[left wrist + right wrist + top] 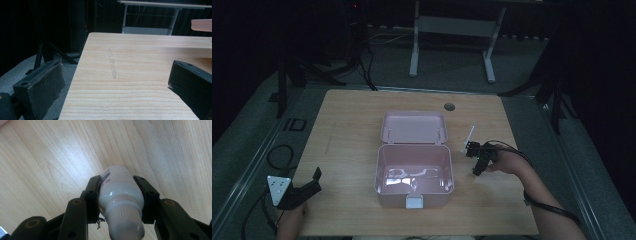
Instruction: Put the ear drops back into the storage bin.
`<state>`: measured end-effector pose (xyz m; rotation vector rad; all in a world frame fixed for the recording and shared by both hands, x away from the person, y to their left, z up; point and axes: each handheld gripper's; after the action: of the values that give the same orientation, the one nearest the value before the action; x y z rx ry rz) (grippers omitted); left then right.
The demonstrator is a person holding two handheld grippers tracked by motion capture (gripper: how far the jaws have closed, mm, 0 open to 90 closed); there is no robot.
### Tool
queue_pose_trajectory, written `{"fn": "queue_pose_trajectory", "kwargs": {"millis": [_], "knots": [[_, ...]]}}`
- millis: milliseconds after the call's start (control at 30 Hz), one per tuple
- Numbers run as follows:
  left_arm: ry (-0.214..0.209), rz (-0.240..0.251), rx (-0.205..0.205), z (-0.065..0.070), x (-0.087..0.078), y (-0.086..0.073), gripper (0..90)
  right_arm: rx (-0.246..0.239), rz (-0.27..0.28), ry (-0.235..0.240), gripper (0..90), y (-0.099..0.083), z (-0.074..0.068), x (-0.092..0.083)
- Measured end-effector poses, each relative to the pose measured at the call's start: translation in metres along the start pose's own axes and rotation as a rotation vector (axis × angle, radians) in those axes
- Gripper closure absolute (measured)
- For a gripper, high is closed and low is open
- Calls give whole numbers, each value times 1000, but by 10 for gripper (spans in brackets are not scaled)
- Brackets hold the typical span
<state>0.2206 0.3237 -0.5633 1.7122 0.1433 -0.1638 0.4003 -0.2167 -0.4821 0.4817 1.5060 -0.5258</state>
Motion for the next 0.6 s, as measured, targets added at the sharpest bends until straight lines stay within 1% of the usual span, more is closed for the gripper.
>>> {"fn": "queue_pose_trajectory", "kwargs": {"millis": [33,133,267,333,433,467,500,533,600], "knots": [[0,0,-1,0,0,0,5,-5,4,-3,597,-1,-1,-1],[0,0,0,0,0,0,5,-45,16,-5,597,-5,-3,-6],[0,-1,0,0,0,0,5,-93,16,0,596,-10,-6,-11],[1,0,-1,0,0,0,5,-140,16,12,596,-13,-8,-12],[1,0,0,0,0,0,5,-186,18,21,596,-16,-11,-13],[1,-1,0,0,0,0,5,-206,21,16,596,-17,-13,-13],[1,-1,-1,0,0,0,5,-221,20,22,596,-18,-13,-13],[1,-1,0,0,0,0,5,-250,20,18,596,-19,-15,-13],[1,0,0,0,0,0,5,-283,14,16,596,-20,-18,-14]]}}
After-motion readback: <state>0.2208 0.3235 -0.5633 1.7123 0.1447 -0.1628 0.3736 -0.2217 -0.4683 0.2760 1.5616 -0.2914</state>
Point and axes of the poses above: each handheld gripper's, and its own axes: x roughly forward along the jaws, y roughly out of its top, z roughly to its right, and after that the axes turned 11 degrees about x, right-handed
